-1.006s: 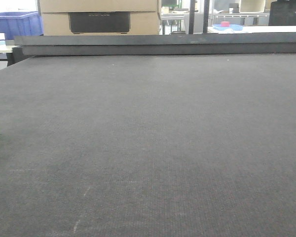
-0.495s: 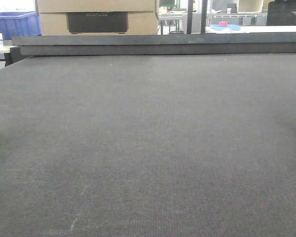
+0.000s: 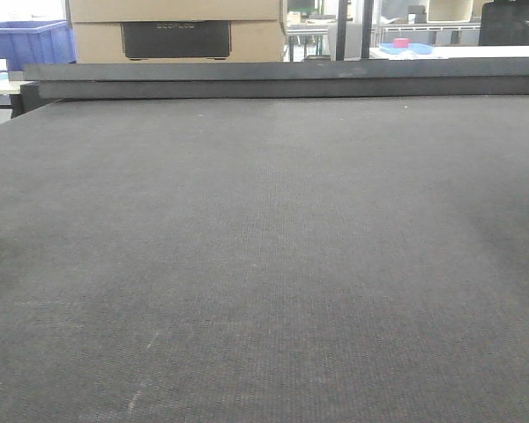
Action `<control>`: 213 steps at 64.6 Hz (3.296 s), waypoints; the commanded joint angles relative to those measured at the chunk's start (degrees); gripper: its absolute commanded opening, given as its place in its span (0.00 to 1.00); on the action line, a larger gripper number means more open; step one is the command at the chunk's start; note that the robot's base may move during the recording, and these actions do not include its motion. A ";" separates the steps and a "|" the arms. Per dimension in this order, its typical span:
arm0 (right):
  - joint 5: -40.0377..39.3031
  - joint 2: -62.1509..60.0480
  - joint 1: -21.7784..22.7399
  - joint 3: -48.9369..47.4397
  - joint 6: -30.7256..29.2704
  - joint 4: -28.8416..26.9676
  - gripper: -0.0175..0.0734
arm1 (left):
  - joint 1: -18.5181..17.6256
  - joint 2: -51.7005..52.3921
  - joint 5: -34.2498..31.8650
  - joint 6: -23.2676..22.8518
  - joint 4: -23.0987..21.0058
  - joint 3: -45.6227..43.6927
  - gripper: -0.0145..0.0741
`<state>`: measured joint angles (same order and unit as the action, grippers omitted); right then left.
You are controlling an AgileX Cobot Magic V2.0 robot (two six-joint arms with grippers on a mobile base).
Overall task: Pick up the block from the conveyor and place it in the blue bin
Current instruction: 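Lower both grippers over the green and blue blocks on the conveyor, then close left gripper on green block and right gripper on blue block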
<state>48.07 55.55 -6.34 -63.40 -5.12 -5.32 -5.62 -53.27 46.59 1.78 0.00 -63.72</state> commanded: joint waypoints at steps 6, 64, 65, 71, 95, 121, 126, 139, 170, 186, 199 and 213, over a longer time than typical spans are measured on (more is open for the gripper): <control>11.66 8.16 -0.10 -5.90 5.12 7.31 0.82 | -0.26 -7.86 9.84 -3.35 0.00 -6.01 0.80; -2.39 28.96 8.55 8.40 3.70 3.04 0.82 | 4.71 -30.81 10.87 -1.78 0.94 -2.21 0.80; -2.39 29.59 8.55 8.09 3.70 3.04 0.82 | 4.71 -30.81 10.87 -1.78 0.94 -2.21 0.80; -2.39 31.85 8.65 6.74 3.70 3.04 0.82 | 4.71 -30.81 10.87 -1.78 0.94 -2.21 0.80; -4.41 36.36 11.30 5.92 3.70 1.12 0.82 | 4.71 -30.81 10.98 -1.78 0.94 -2.21 0.80; -5.12 39.04 11.44 5.92 3.49 1.12 0.76 | 4.71 -30.81 11.09 -1.78 0.94 -2.21 0.80; -5.12 39.04 11.44 5.92 3.49 1.12 0.64 | 4.71 -30.81 11.19 -1.78 0.94 -2.21 0.80; -4.74 39.04 11.44 5.92 3.49 1.12 0.21 | 4.71 -31.33 13.56 -1.78 0.94 -2.21 0.80; -5.19 39.04 11.44 5.92 3.49 1.12 0.02 | 2.44 -40.53 9.71 1.83 -0.38 -2.21 0.80; -5.80 39.04 11.44 5.92 3.49 1.12 0.02 | 1.51 -44.08 4.48 0.68 0.00 -2.21 0.80; -5.91 39.04 11.32 5.92 3.49 1.12 0.02 | 1.51 -45.95 3.87 0.68 0.34 -2.21 0.77; -5.54 37.83 11.32 5.92 3.49 0.72 0.02 | 1.51 -45.95 3.52 0.55 0.34 -2.21 0.31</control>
<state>42.81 94.60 4.80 -57.26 -1.04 -4.49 -3.92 -99.48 50.35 2.87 0.00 -66.02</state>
